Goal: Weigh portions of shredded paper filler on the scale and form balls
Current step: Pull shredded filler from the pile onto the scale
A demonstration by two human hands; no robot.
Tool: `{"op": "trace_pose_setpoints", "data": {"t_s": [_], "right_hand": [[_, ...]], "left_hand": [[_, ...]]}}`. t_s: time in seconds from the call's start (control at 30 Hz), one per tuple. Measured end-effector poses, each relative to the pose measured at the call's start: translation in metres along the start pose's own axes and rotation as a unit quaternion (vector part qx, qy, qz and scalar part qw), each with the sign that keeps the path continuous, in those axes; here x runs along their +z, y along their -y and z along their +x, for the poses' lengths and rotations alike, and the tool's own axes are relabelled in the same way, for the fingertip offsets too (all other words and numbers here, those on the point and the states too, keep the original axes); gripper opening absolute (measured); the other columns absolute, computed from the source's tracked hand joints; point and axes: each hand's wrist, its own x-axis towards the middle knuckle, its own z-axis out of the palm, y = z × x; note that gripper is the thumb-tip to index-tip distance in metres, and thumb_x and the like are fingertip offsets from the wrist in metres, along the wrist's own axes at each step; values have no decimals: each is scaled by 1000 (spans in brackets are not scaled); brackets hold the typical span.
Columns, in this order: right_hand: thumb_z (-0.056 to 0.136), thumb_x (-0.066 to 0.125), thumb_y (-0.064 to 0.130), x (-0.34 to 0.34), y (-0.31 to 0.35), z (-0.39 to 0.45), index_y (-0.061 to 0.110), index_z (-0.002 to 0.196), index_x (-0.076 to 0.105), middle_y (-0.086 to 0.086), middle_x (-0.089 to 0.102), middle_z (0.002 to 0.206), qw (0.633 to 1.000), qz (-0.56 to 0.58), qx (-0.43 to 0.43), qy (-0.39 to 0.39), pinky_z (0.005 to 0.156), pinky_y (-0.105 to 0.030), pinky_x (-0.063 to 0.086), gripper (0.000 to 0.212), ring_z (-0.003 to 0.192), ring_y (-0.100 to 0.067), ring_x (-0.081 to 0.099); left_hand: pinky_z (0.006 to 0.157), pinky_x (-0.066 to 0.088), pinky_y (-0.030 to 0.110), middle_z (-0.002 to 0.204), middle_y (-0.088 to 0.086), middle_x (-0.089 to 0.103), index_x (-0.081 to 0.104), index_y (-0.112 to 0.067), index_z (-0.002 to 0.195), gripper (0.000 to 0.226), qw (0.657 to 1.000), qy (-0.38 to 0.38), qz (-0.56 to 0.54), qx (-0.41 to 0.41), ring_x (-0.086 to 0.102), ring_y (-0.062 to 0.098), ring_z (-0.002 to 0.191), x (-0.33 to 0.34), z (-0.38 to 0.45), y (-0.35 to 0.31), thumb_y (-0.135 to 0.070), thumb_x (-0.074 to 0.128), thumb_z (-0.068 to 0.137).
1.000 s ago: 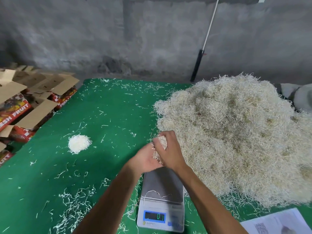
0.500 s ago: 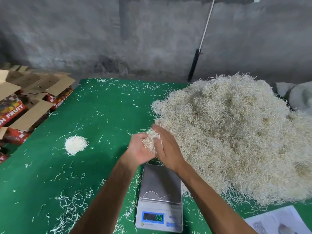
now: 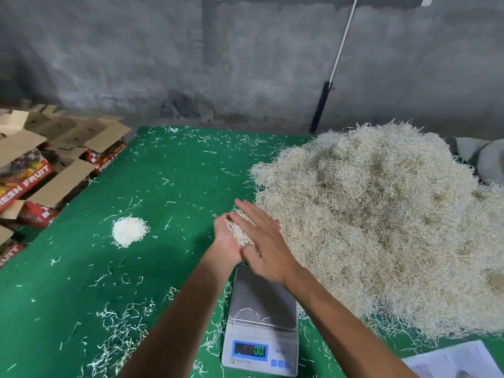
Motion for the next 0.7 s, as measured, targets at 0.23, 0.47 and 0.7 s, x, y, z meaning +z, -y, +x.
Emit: {"op": "trace_pose_setpoints", "data": {"t_s": [0.23,0.47,0.7], "right_hand": [[111,33,46,-12,2,28,23,155,48,6,39,164,993,-47,106,9,128,-44,21,52,153,-10,30],[105,38,26,7,21,13,10,144,61,-5,57,152,994,-70,-72,41,124,-38,32,48,144,-19,48],[105,45,17,-18,-4,13,11,146,58,-8,52,155,997,-73,-11,-34,120,-50,35,44,143,-23,48]], "left_hand": [[114,36,43,121,3,65,62,-24,124,36,992,49,97,63,58,23,120,25,-20,32,-42,37,105],[104,37,24,129,22,61,64,3,115,40,937,-96,-255,217,57,26,122,27,-11,28,-18,31,108],[96,52,44,109,22,69,63,1,114,45,984,43,140,106,67,33,103,13,-14,1,-26,31,99]]}}
